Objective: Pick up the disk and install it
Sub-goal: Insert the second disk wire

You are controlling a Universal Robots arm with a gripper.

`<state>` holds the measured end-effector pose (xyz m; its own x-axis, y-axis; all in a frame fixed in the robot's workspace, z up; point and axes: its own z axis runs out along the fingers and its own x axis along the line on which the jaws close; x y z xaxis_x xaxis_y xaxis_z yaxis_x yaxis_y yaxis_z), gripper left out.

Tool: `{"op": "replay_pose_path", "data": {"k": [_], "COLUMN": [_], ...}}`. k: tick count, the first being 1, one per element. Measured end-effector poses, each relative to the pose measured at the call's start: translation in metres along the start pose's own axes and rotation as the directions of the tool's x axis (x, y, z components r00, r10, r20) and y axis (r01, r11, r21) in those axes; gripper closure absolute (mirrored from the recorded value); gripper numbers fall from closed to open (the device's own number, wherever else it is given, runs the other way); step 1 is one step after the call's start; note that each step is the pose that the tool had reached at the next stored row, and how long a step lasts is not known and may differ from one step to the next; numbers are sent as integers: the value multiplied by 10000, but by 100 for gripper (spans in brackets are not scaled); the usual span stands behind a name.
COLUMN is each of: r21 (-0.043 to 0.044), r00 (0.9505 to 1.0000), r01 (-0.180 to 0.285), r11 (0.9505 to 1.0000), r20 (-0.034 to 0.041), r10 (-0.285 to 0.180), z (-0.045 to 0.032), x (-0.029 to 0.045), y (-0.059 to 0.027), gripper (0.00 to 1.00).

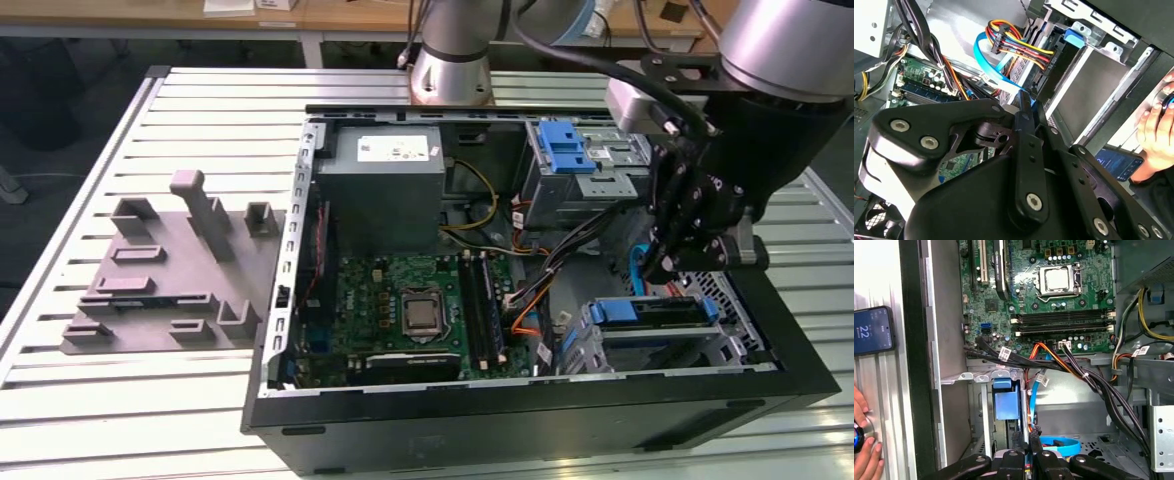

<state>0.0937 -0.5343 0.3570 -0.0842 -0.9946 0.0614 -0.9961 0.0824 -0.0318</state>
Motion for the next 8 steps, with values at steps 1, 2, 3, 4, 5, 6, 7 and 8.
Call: {"op": "replay_pose_path", "data": {"k": [1,2,3,4,5,6,7,8], "r21": [13,30,46,61,74,91,112,138], "r00": [10000,10000,10000,10000,10000,10000,10000,10000], "r01": [-2,-3,-4,-5,-6,-8,-9,-8], "r11": [10000,10000,10000,10000,10000,10000,9999,9999], "r20": [41,62,70,71,72,77,82,86], "r10": [2,3,4,5,6,7,8,7], "z": [5,13,23,33,45,57,67,75], "x": [14,35,54,71,83,89,92,94], "y": [-1,-3,-4,-5,-5,-5,-4,-4], "gripper": [84,84,84,84,84,84,84,84]}}
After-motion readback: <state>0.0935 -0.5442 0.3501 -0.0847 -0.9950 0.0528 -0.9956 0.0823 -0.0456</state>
